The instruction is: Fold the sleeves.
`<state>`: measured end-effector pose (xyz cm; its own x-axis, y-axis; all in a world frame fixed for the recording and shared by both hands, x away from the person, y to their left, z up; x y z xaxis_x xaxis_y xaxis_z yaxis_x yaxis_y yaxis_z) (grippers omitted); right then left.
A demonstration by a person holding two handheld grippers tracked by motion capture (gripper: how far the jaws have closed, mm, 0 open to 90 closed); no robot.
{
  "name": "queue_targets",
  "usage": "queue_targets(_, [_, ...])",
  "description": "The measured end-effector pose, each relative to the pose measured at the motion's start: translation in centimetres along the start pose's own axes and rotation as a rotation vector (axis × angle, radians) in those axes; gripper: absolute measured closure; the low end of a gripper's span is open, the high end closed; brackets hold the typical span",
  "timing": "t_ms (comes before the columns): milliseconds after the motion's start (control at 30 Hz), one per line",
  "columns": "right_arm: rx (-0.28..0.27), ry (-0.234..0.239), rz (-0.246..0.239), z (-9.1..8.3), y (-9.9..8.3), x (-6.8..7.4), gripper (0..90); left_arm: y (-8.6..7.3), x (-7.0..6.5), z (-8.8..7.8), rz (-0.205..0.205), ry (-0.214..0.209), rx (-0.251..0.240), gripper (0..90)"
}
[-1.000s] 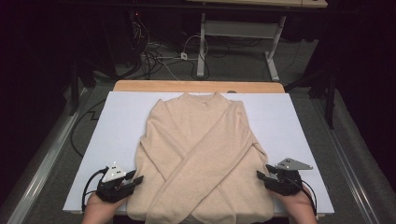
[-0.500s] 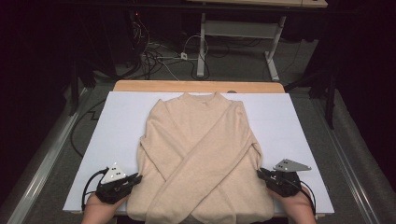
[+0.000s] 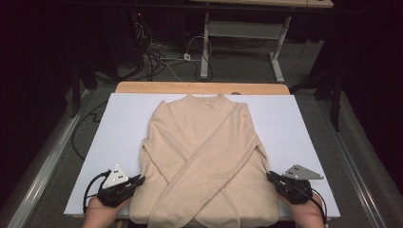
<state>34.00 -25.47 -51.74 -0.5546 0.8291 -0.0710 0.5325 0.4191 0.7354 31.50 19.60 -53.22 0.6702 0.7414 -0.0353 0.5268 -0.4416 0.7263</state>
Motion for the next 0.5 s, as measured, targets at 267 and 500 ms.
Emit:
queue_targets(267, [0.000, -0.017, -0.005, -1.4, -1.1, 0.5, 84.4, 1.2, -1.1, -0.4, 0.055, -0.039, 0.005, 81.0])
queue_targets(500, [0.015, 0.003, 0.043, -2.4, -2.0, 0.6, 84.3, 1.7, -0.9, -1.7, 0.001, -0.034, -0.016, 81.0])
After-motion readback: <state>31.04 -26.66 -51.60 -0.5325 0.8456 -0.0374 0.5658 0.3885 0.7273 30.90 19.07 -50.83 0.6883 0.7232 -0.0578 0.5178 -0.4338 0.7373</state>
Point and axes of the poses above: each handheld gripper's, and its own axes: z roughly forward along the jaws, y roughly out of its top, x roughly to its left, the point moved 8 cm from there along z, roughly forward along the jaws, and after that the axes turned 4 degrees about x, right-handed, at the moved point
